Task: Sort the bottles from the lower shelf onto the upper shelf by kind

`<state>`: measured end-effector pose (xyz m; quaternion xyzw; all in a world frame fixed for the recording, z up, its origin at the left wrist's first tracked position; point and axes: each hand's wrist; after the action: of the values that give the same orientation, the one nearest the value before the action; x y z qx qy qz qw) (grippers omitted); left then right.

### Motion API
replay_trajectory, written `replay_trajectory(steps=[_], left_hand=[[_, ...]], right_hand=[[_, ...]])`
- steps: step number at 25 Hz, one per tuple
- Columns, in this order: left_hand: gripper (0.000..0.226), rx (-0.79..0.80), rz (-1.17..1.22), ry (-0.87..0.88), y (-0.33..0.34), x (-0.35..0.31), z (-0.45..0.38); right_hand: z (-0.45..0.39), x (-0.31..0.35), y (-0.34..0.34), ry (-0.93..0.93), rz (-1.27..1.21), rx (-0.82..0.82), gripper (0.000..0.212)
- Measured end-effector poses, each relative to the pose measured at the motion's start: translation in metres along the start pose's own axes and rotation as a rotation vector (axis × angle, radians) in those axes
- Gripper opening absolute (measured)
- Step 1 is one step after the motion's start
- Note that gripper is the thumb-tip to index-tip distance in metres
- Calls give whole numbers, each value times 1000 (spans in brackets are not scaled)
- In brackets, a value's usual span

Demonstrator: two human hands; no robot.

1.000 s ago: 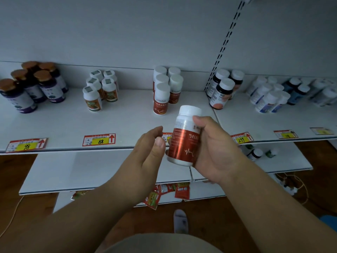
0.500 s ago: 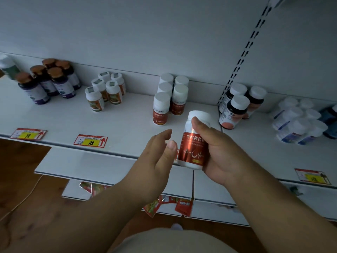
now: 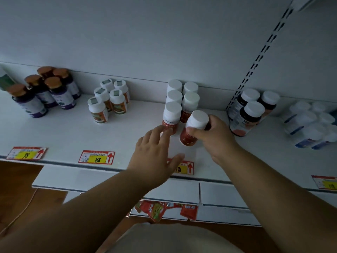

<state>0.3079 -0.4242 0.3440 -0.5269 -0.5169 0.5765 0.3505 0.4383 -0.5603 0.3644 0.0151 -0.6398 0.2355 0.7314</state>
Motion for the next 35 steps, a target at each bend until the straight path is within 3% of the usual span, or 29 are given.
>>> replay_trajectory(steps=[3, 13, 16, 21, 27, 35], left_hand=[[76, -187, -143, 185, -3, 13, -27], [83, -98, -266, 328, -6, 36, -54], [82, -93, -234, 339, -10, 39, -53], [74, -246, -88, 364, -21, 25, -32], [64, -226, 7, 412, -17, -34, 22], [61, -88, 32, 471, 35, -195, 81]], right_hand=[[-11, 5, 6, -75, 145, -42, 51], [-26, -2, 28, -170, 392, -143, 51], [-14, 1, 28, -128, 370, -154, 60], [30, 3, 13, -184, 490, -257, 74], [100, 2, -37, -357, 601, -306, 62], [214, -62, -190, -285, 699, -402, 53]])
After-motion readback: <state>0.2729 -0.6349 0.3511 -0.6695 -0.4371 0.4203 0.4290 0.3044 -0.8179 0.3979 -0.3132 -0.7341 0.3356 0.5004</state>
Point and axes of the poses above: each hand's wrist, its own z-axis away from the middle knuckle, its own y-axis out of the palm, x = y × z, and after that the axes turned 5 degrees about -z, right-handed
